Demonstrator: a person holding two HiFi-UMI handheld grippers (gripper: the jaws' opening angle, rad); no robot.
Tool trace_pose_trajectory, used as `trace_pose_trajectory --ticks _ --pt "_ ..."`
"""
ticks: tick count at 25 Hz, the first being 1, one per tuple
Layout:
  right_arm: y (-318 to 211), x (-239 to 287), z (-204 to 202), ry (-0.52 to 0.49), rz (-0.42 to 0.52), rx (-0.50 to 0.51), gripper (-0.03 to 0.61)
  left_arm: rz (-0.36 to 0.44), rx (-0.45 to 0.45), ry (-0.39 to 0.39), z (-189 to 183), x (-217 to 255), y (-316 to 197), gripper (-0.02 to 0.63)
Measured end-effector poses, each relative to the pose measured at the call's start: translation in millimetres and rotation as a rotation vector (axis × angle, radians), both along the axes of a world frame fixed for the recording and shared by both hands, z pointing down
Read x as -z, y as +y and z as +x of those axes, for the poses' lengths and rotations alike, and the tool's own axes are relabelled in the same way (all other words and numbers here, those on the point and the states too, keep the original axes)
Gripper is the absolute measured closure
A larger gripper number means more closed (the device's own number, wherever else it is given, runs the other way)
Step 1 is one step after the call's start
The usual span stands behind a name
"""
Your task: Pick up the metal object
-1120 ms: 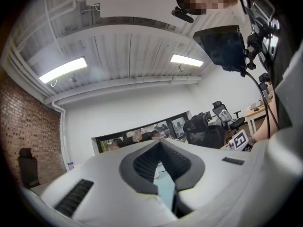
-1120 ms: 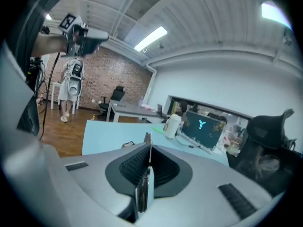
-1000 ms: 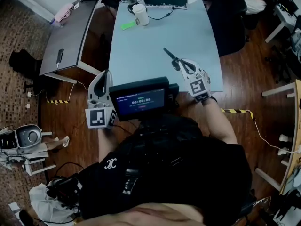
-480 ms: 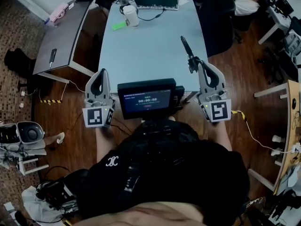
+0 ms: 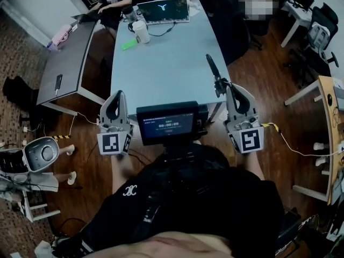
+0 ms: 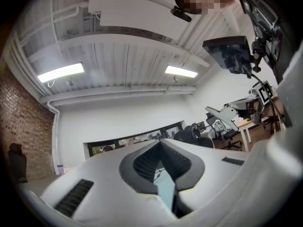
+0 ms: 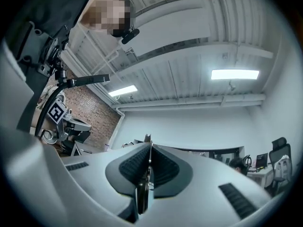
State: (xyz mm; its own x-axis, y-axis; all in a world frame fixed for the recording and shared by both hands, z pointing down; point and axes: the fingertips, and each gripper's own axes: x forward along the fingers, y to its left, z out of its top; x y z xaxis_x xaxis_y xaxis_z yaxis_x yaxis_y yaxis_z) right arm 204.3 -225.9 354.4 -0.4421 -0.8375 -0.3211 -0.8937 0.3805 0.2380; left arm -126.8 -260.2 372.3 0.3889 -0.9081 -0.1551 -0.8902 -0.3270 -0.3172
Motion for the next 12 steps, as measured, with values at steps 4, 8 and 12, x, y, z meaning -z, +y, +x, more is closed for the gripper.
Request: trace_pose_trajectory --ticks 4,8,12 --pt "58 -1 -18 0.006 -0.009 -0.038 0.592 0.0 -0.036 0.0 -18 1 44 0.6" --pt "127 -5 -41 0.008 -0.002 -0.084 0.592 0.001 -0.068 -0.009 -47 -5 102 0.6" --pt "200 -4 -65 -0.029 0.008 -0.123 0.592 -0.026 -0.09 -0.007 -77 -20 161 0.6"
